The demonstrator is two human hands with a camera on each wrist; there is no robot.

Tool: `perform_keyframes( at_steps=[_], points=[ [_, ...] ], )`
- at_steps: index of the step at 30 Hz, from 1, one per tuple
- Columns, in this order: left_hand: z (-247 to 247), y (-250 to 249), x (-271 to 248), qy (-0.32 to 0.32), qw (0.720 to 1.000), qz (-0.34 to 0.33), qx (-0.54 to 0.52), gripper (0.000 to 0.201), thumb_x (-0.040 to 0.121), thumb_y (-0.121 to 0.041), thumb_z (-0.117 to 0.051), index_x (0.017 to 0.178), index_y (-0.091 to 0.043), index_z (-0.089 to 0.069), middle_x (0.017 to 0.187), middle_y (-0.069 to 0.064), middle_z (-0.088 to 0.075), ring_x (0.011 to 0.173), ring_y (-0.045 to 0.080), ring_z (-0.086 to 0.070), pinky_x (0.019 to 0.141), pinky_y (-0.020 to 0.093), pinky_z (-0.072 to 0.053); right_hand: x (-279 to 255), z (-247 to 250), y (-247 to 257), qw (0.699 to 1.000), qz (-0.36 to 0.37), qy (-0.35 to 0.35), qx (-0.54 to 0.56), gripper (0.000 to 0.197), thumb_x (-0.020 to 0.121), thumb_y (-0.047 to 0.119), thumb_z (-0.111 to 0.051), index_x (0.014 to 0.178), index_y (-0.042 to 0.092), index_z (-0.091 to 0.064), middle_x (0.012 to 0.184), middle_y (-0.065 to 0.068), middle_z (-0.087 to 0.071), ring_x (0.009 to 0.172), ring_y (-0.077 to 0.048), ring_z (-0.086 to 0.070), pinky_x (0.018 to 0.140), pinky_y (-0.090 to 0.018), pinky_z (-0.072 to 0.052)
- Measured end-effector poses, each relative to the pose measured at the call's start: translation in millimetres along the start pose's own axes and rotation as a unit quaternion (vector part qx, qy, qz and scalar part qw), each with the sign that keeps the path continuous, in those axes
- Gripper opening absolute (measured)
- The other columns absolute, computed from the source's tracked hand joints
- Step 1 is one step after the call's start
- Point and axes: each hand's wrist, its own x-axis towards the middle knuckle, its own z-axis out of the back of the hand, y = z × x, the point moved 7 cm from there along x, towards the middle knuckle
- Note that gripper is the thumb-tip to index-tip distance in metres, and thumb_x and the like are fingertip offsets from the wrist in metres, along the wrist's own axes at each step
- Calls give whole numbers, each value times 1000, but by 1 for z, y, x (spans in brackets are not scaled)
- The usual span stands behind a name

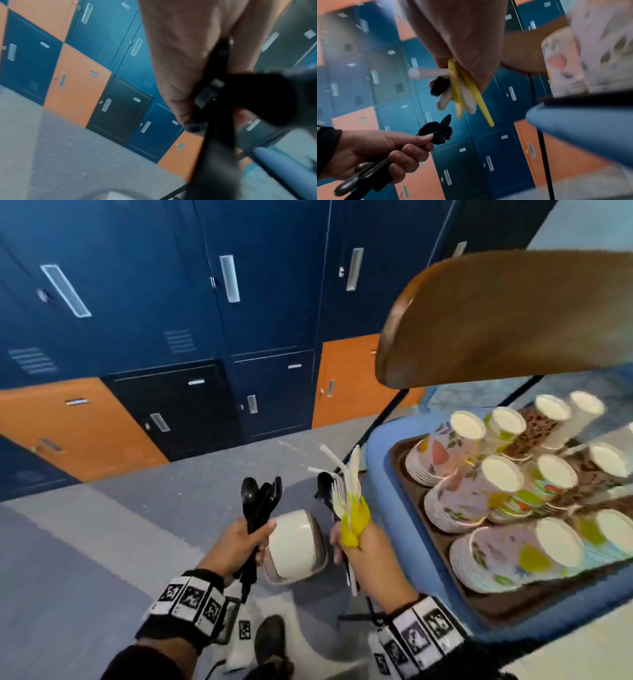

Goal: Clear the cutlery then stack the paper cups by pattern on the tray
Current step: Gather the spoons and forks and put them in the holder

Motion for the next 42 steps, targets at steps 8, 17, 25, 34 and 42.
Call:
perform_keyframes(
  at_steps=[8, 17, 25, 34, 42],
  points=[
    [-3, 130, 78, 13, 986, 165, 15, 24, 94, -15, -50, 72, -14, -39, 51, -1, -38, 32, 6, -34, 36, 18, -32, 90, -94, -154, 971, -178, 125, -101, 35, 85, 20, -51, 120, 18, -46, 62, 5, -49, 41, -1, -49, 47, -12, -38],
    [-33, 289, 135, 24, 952, 300, 61, 33, 70, -41, -45, 91, -15, -45, 91, 33, -57, 82, 41, -59, 78, 43, -49, 129, -162, -310, 912, -308, 218, -159, 25, 89, 12, -52, 114, 13, -48, 90, -5, -55, 55, -6, -54, 59, -23, -40],
    [-51, 318, 185, 68, 956, 277, 64, 27, 94, -23, -50, 112, -4, -56, 103, 15, -60, 94, 20, -54, 85, 31, -43, 147, -188, -360, 878, -389, 250, -122, 27, 95, 14, -40, 68, 19, -45, 66, -5, -50, 36, -1, -50, 41, -18, -34],
    [-50, 343, 221, -13, 946, 320, -52, 34, 90, -30, -56, 110, -2, -58, 99, 17, -66, 84, 28, -67, 75, 36, -58, 187, -200, -383, 863, -435, 238, -99, 24, 86, 22, -55, 79, 1, -63, 79, -16, -61, 80, -28, -60, 79, -38, -50],
    [-59, 334, 224, -51, 915, 356, -184, 30, 97, -18, -43, 121, -1, -46, 98, 12, -53, 73, 16, -55, 46, 24, -54, 195, -181, -391, 862, -493, 52, 108, 21, 90, 5, -51, 70, 4, -57, 46, -3, -63, 43, -14, -60, 48, -27, -51]
  ],
)
